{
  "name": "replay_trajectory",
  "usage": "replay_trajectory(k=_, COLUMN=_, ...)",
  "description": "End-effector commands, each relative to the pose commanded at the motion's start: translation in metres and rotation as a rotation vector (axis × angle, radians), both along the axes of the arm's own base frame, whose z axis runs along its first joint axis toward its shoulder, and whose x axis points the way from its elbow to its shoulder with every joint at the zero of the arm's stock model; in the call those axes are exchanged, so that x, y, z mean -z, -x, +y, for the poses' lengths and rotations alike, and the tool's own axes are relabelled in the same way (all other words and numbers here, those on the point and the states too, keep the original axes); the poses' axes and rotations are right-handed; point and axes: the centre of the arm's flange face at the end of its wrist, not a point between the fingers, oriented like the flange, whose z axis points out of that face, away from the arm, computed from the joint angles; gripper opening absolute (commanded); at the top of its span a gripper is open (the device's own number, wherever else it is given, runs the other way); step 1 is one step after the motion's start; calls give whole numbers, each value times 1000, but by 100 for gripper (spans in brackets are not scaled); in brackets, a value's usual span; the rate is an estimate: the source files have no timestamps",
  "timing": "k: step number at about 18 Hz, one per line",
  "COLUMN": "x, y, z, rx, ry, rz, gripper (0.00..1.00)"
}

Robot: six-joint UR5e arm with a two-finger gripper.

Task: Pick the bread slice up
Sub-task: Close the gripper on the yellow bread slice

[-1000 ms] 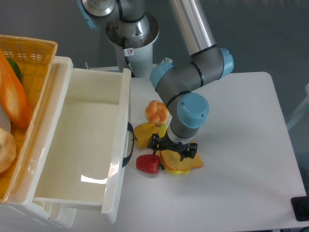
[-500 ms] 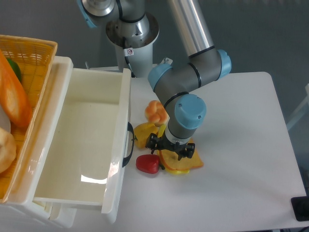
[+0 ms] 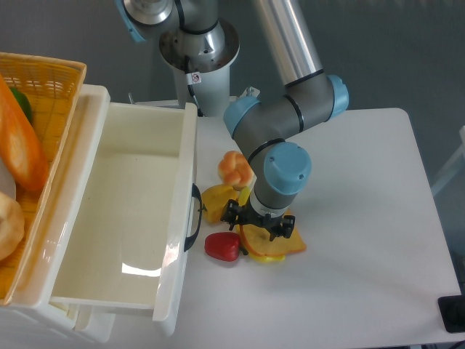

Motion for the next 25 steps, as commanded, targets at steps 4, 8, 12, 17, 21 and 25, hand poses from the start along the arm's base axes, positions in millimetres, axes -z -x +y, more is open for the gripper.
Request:
replay_trajectory(k=4, x=4, y=-2, z=0, rx=3, ry=2, rz=-6, gripper=100)
replay_trajectory(k=8, x=7, y=-1, z=1, rx=1, ry=3, rz=-9, gripper=99)
replay_trajectory(k=12, x=8, y=-1, z=1, rx=1, ry=4, rz=-10, gripper=96)
replay_trajectory(k=17, x=9, y=-1, z=1, rx=1, ry=7, rz=-12, gripper=77)
replay_trajectory(k=21, x=8, y=-1, z=1, rx=3, ry=6, rz=-11, gripper=52)
replay_trajectory(k=25, x=3, y=1, z=0, rx=26, ry=-1, rz=-2, gripper=46)
